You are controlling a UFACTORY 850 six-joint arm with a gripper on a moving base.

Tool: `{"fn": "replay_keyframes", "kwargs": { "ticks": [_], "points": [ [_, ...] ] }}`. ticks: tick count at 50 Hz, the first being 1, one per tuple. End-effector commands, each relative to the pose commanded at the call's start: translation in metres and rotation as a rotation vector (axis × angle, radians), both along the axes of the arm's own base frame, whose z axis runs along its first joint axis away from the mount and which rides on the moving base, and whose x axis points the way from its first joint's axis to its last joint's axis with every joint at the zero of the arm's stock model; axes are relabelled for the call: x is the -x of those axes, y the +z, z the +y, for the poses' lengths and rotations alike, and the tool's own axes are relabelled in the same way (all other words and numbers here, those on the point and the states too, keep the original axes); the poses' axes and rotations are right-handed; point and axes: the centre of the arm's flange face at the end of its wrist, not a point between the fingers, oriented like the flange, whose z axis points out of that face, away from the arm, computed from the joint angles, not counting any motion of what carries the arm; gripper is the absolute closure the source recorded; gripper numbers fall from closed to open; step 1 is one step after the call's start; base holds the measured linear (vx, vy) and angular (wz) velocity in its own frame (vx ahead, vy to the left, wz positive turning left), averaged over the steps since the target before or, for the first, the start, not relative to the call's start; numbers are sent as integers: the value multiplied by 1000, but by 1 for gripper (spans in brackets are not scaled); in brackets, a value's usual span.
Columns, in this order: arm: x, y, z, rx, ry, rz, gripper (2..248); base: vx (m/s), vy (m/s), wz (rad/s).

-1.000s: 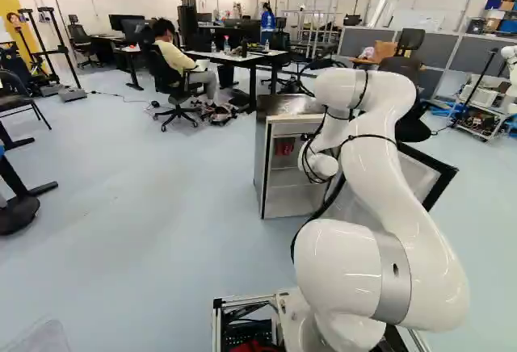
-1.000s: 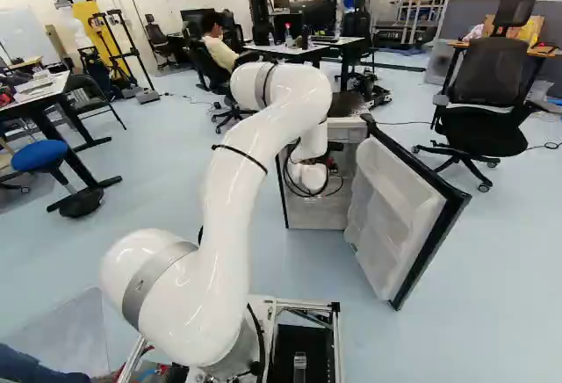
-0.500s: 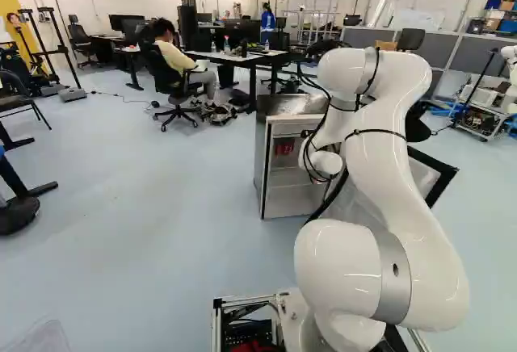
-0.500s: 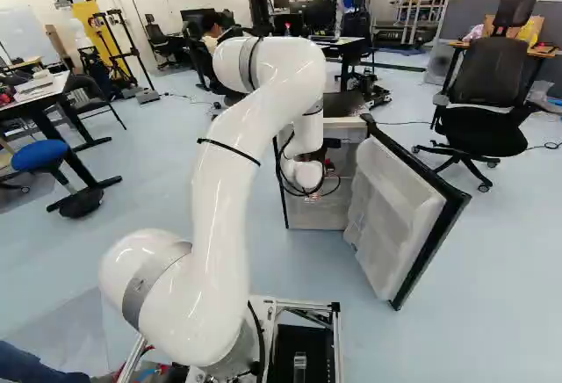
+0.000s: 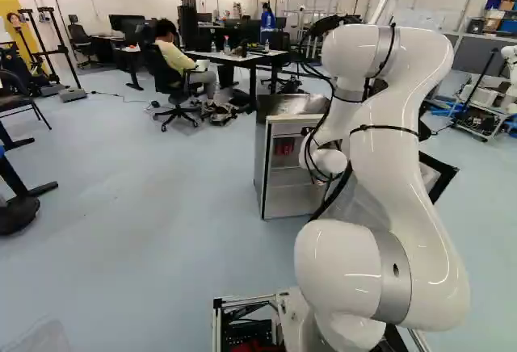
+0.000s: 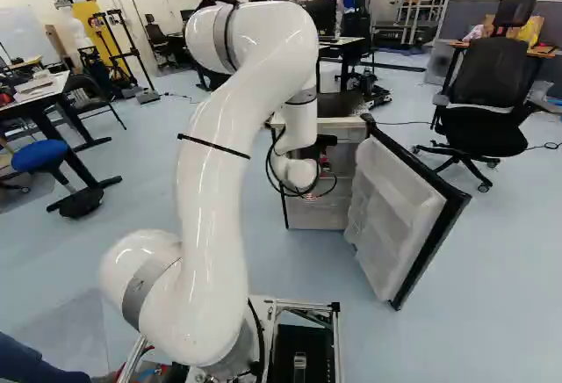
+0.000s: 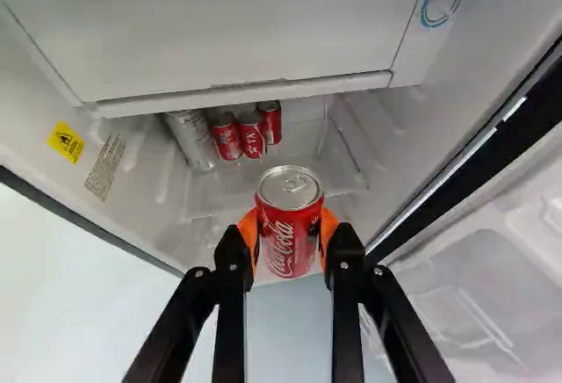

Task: Grab a drink from the fridge

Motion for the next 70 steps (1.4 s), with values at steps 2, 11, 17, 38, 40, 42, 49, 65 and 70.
{"fn": "replay_keyframes", "kwargs": {
  "ticks": [2,11,17,38,40,42,49,65,70],
  "points": [
    [4,3,2,0,1,1,158,0,0,0],
    [22,18,11,-2,4,5,158,0,0,0],
    [35,27,16,-3,6,7,158,0,0,0],
    [79,58,37,-2,14,6,158,0,0,0],
    [83,61,39,-2,15,5,158,0,0,0],
    [86,64,40,-1,16,3,158,0,0,0],
    [92,72,43,3,16,-8,158,0,0,0],
    [97,90,45,15,17,-40,158,0,0,0],
    [98,95,45,19,17,-50,158,0,0,0]
  ]
}}
